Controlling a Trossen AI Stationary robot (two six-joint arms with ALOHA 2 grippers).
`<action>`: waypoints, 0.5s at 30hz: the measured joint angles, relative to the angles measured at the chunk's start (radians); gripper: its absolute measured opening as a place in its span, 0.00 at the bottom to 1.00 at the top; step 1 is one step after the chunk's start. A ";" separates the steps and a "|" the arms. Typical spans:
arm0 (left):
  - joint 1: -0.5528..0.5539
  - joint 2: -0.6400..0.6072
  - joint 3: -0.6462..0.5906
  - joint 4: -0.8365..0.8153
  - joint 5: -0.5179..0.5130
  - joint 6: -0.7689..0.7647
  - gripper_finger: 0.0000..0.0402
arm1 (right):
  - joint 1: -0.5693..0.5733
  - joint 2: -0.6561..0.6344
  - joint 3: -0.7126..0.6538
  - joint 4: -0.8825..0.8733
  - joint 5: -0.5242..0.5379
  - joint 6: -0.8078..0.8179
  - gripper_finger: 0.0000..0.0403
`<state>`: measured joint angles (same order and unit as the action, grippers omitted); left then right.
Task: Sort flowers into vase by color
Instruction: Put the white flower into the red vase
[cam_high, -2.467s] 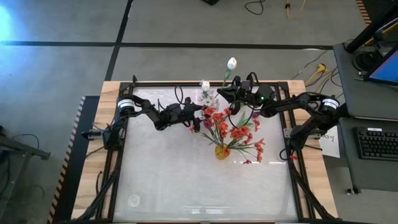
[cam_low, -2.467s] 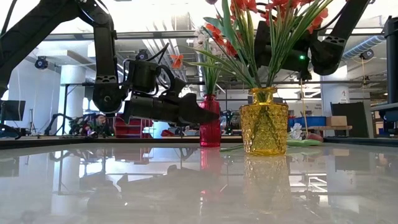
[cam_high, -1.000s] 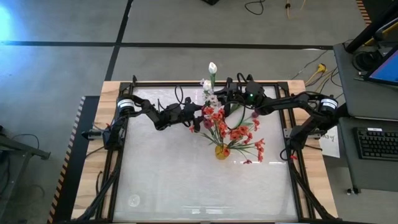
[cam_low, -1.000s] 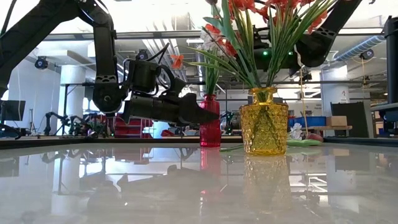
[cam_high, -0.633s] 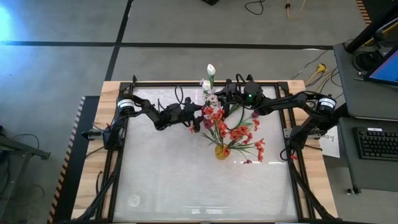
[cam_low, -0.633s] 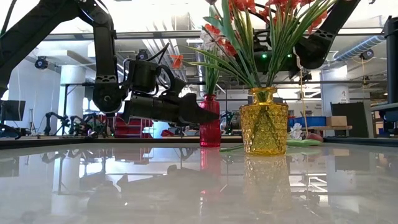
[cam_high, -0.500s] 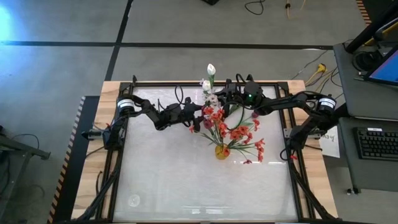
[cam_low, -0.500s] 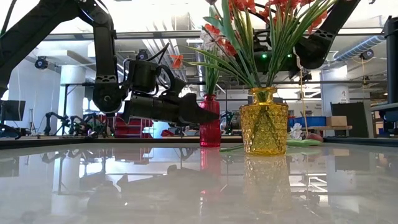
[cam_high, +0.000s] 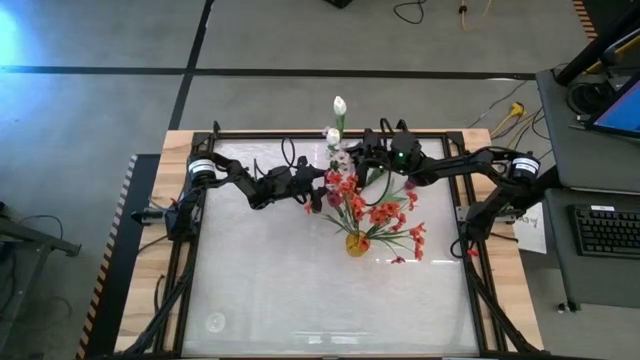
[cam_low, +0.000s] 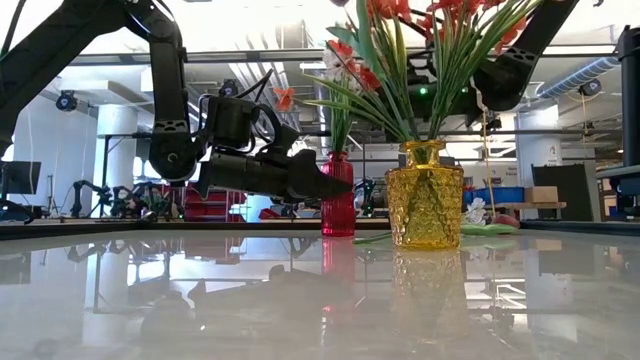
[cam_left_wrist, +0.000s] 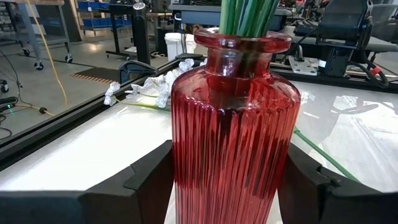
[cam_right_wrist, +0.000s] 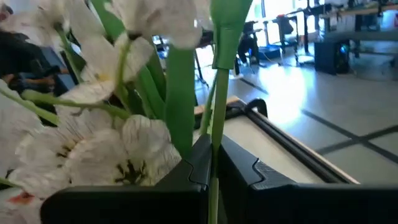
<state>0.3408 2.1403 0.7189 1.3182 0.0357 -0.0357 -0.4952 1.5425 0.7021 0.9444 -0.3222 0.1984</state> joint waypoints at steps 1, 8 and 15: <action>0.000 0.000 0.000 0.000 0.000 0.000 0.54 | 0.000 0.003 0.000 -0.002 0.001 -0.003 0.03; 0.000 0.000 0.000 -0.001 0.000 -0.010 0.54 | 0.001 0.025 0.000 0.007 0.009 -0.007 0.03; 0.000 0.000 -0.001 -0.002 0.000 -0.028 0.54 | 0.001 0.058 0.000 0.015 0.030 -0.017 0.03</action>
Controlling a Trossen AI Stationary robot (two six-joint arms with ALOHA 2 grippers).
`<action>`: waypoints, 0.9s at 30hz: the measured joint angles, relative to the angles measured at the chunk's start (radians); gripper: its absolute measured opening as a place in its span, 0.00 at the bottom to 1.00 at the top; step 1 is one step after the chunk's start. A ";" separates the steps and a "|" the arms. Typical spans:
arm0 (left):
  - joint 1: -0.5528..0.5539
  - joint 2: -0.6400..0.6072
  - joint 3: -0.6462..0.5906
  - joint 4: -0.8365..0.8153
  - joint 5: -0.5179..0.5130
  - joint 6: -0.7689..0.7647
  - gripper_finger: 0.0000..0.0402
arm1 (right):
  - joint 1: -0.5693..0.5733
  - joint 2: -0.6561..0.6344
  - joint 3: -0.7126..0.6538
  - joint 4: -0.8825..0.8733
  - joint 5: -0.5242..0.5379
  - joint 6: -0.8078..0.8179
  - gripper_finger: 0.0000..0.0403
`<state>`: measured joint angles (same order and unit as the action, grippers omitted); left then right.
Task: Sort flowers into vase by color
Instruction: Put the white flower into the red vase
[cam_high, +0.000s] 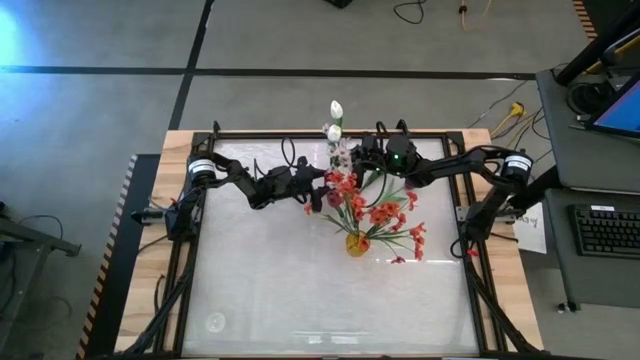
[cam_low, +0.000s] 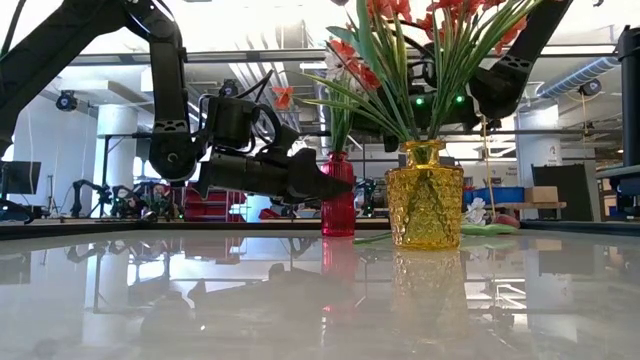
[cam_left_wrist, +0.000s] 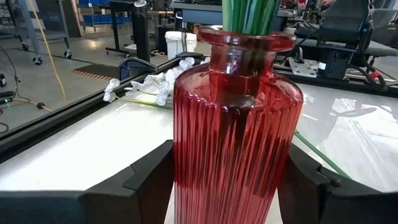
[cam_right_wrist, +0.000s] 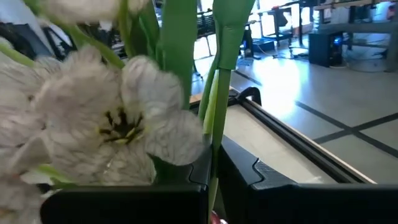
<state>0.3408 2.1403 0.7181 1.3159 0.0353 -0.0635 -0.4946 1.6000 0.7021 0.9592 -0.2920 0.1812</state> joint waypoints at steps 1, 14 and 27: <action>0.000 0.000 0.000 0.000 0.000 -0.003 0.54 | -0.001 0.004 0.000 -0.001 0.006 0.001 0.03; 0.000 0.000 0.002 -0.001 -0.002 -0.010 0.54 | 0.000 0.032 0.000 -0.004 0.001 -0.027 0.03; 0.000 0.001 0.002 0.001 -0.004 -0.030 0.54 | 0.000 0.034 0.000 -0.028 -0.006 -0.127 0.03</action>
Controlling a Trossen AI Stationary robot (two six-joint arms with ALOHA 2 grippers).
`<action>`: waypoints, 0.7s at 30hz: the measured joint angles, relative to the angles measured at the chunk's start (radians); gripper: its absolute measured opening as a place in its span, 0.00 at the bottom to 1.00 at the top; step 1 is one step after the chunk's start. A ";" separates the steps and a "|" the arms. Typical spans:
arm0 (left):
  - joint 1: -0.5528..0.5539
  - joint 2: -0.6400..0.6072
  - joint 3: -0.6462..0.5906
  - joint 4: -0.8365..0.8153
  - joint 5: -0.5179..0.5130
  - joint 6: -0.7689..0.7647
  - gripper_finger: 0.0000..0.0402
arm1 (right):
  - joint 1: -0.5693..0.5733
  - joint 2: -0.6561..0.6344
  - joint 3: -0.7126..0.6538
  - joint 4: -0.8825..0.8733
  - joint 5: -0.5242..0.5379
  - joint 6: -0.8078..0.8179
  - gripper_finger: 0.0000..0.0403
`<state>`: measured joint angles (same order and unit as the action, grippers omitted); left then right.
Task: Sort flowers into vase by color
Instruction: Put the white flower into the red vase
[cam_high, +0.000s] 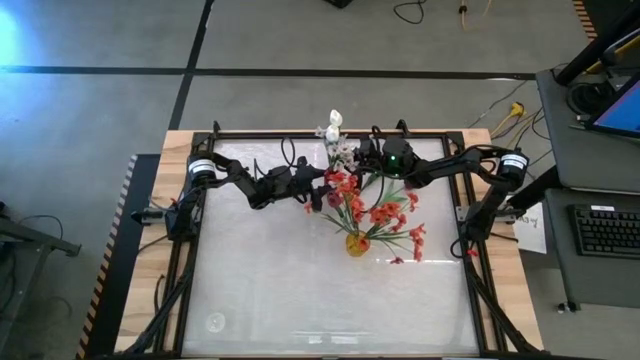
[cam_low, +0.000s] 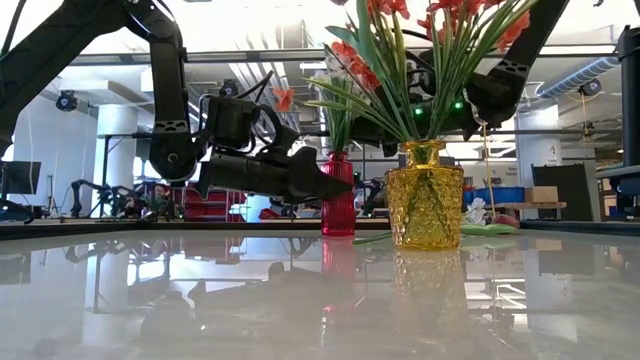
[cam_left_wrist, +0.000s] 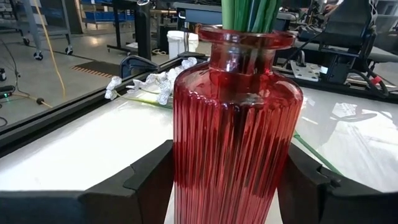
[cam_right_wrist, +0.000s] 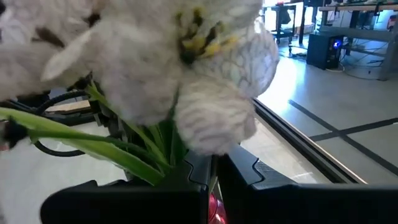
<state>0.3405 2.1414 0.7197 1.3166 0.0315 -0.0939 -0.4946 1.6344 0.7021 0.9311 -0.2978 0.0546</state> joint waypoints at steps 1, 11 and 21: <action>0.000 0.000 0.000 0.000 0.000 -0.002 0.54 | 0.000 0.000 0.000 0.001 0.000 -0.002 0.03; -0.005 0.000 0.000 -0.001 -0.020 0.036 0.54 | -0.001 0.000 0.000 0.006 -0.024 -0.042 0.03; -0.008 0.000 0.000 -0.003 -0.041 0.034 0.54 | 0.005 0.004 -0.002 0.015 -0.035 -0.005 0.03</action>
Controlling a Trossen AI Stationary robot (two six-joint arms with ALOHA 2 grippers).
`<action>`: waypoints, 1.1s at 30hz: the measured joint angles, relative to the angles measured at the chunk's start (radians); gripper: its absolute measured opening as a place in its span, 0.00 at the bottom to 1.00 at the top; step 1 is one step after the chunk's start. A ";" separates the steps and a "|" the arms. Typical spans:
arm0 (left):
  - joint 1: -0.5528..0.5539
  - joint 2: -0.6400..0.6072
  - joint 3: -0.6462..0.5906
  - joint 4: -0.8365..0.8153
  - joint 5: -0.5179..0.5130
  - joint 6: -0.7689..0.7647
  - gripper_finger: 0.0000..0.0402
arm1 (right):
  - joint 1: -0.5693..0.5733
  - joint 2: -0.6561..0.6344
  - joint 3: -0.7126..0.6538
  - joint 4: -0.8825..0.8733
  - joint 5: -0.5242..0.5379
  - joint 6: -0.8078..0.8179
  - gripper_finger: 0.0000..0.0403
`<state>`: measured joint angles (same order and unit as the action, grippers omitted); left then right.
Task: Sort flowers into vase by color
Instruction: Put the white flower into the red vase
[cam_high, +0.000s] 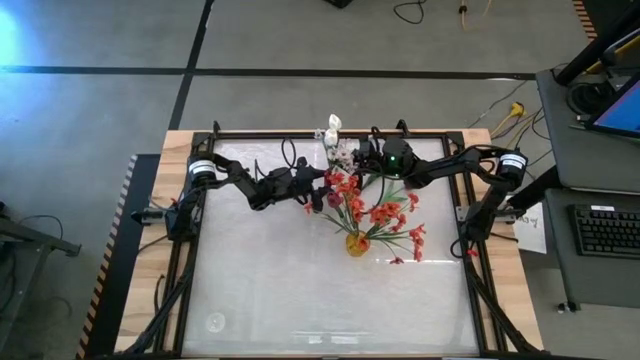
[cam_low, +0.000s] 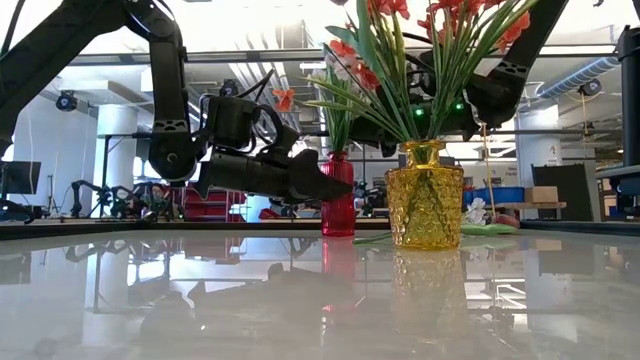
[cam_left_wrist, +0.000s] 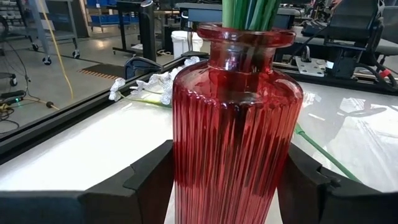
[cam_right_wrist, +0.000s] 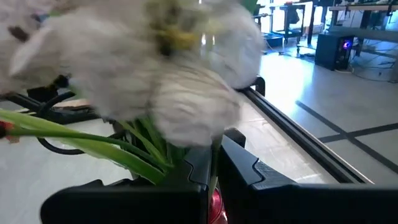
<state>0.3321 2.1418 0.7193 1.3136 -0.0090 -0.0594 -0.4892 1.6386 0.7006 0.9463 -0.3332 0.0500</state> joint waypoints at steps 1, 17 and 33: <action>0.000 0.000 0.000 0.000 -0.002 -0.001 0.54 | 0.000 0.000 0.000 0.000 0.000 -0.004 0.03; 0.000 0.000 0.000 -0.002 -0.009 -0.002 0.54 | -0.002 -0.008 0.000 0.060 -0.078 0.071 0.03; 0.000 0.000 0.000 -0.016 -0.009 -0.003 0.54 | 0.001 0.002 -0.003 0.009 -0.007 0.060 0.03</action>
<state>0.3321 2.1414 0.7197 1.2979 -0.0177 -0.0619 -0.4885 1.6402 0.6975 0.9550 -0.3405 0.1104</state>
